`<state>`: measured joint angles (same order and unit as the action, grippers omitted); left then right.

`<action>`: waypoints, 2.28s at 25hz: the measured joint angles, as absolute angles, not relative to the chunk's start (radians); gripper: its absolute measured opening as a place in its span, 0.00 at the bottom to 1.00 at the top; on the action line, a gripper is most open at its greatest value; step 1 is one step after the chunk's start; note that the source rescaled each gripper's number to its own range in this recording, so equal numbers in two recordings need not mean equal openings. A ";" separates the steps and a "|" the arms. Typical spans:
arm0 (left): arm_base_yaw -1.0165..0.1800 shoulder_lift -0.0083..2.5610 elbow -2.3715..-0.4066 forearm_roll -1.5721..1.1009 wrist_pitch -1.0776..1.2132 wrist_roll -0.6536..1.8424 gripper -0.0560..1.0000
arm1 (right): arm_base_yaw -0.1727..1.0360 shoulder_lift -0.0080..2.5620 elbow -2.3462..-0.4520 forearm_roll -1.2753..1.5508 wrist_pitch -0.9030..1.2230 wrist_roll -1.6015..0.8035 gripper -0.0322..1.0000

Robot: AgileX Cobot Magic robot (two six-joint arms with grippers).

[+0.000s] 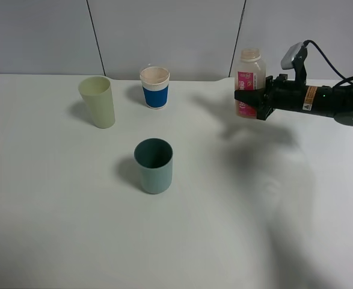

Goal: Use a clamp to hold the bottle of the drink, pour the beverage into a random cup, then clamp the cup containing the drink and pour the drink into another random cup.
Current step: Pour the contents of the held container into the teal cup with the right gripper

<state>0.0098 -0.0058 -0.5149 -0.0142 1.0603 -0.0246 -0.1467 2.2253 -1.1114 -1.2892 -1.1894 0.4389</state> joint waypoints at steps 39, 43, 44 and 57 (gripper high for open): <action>0.010 -0.006 -0.515 -0.014 1.060 -0.025 1.00 | -0.100 2.225 -1.111 -1.225 -1.185 0.261 0.07; 0.010 -0.006 -0.515 -0.014 1.060 -0.025 1.00 | -0.094 2.225 -1.111 -1.216 -1.185 0.253 0.07; 0.010 -0.006 -0.515 -0.014 1.060 -0.025 1.00 | -0.092 2.225 -1.111 -1.216 -1.185 0.250 0.07; 0.010 -0.006 -0.515 -0.014 1.060 -0.025 1.00 | -0.089 2.225 -1.111 -1.216 -1.185 0.158 0.07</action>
